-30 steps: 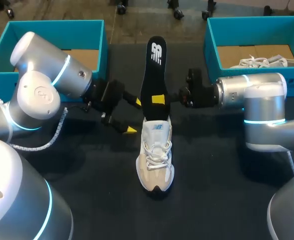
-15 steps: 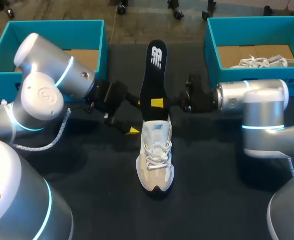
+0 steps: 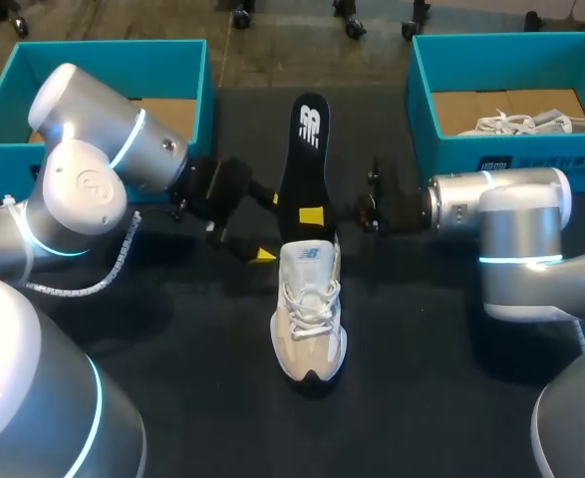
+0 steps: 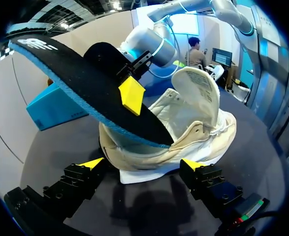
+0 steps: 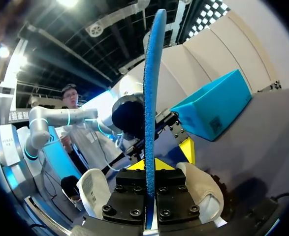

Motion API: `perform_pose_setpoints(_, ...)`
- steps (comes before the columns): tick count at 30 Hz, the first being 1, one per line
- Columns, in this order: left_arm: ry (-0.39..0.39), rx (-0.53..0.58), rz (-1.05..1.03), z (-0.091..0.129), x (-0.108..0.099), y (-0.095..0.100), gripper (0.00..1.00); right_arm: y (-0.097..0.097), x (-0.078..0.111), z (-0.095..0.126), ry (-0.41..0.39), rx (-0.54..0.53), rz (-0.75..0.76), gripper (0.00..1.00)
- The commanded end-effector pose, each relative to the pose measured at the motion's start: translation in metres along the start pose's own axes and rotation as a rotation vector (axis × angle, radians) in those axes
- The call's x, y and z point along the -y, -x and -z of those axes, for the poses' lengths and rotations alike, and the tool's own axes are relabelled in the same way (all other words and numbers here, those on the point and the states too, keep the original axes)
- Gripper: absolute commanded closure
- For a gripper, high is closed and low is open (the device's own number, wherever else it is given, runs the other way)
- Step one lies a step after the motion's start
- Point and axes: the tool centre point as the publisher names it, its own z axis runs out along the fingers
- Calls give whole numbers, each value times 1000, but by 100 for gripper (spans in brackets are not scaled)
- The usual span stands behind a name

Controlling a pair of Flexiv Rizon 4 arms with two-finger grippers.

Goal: Take the shoe out of the shoebox, open the shoe tongue, remove and reinsert the insole, then place the shoe into the shoebox

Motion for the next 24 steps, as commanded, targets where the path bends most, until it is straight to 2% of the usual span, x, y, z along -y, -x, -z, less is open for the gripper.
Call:
perform_pose_setpoints(1,2,0,1,-1,-3,1,0,-3,7,0,-2,13,-7,100)
perform_pose_setpoints(17,1,-10,-6,1,0,1,0,-6,44,-2,-6,51,-79,100)
perform_pose_setpoints(24,4,-8,0,3,-3,3,0,-11,52,-2,14,68,-99,100)
